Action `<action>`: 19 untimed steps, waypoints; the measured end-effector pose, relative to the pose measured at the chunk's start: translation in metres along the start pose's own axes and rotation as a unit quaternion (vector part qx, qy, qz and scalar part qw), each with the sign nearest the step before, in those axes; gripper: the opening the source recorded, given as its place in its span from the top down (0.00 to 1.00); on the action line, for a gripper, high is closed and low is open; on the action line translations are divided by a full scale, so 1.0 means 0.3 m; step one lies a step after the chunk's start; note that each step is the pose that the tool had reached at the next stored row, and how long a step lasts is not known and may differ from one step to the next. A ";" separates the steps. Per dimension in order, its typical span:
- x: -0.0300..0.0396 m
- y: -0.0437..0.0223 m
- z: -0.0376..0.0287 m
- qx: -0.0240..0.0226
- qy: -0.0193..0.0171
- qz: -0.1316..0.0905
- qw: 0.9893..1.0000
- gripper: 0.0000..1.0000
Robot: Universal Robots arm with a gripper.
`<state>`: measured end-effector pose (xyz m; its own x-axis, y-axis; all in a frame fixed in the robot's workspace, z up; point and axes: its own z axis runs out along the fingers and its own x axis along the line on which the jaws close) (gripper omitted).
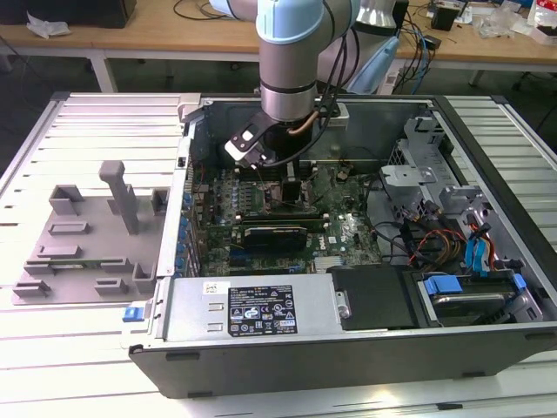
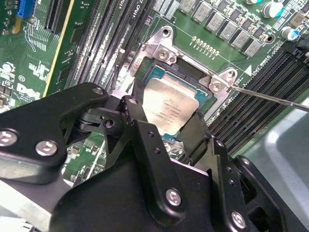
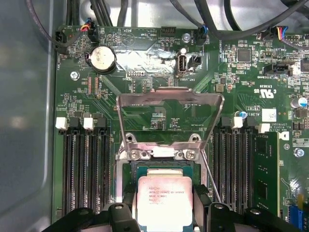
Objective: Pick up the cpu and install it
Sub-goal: 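Place the cpu into insertion slot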
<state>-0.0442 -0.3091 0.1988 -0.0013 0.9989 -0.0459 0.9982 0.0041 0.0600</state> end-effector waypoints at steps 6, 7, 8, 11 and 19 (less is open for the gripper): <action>0.000 0.001 0.001 0.000 0.000 0.000 1.000 0.45; 0.000 0.001 0.001 0.000 0.000 0.000 1.000 0.45; 0.000 0.001 0.001 0.000 0.000 0.000 1.000 0.45; 0.000 0.001 0.001 0.000 0.001 0.000 1.000 0.45; 0.000 0.003 0.001 0.000 0.005 0.000 1.000 0.38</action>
<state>-0.0433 -0.3091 0.1984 -0.0018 0.9994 -0.0354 0.9982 0.0040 0.0599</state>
